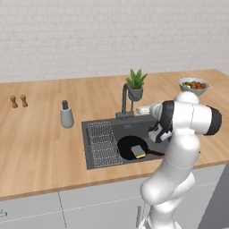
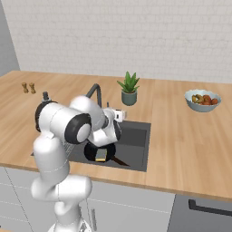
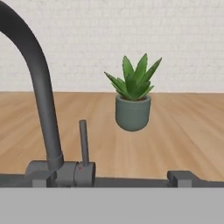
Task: Pick the pan and sponge and place them into the sink. Then turn on the water.
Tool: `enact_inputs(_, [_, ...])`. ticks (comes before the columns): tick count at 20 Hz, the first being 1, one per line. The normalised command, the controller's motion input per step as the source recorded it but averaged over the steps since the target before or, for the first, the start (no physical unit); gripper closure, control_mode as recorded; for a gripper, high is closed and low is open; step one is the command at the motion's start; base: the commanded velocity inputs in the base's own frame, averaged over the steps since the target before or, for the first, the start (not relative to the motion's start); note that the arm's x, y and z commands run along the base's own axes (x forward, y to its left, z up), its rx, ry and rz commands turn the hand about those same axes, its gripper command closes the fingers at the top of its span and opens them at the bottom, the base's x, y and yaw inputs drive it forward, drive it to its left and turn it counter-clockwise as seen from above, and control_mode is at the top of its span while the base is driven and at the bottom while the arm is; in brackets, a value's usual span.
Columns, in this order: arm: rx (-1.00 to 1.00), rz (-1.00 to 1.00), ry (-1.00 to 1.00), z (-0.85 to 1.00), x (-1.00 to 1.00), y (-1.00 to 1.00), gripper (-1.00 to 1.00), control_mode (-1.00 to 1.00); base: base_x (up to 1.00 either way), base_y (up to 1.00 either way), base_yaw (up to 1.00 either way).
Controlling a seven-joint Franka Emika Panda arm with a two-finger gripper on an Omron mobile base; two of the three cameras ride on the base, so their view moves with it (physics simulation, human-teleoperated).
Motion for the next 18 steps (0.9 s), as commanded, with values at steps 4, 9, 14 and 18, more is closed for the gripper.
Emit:
enact_inputs(4, [0.0, 0.0, -0.1, -0.31, 0.08, 0.18, -1.0, -1.0, 0.0, 0.0, 0.0])
enact_inputs(9, [0.0, 0.0, -0.09, -0.16, 0.14, 0.1, -1.0, -1.0, 0.0, 0.0, 0.0])
enact_inputs(14, [0.0, 0.0, -0.11, -0.18, 0.12, 0.0, -1.0, -1.0, 0.0, 0.0, 0.0])
enact_inputs(18, [0.0, 0.0, -0.09, -0.29, 0.01, 0.0, -1.0, -1.0, 0.0, 0.0, 0.0])
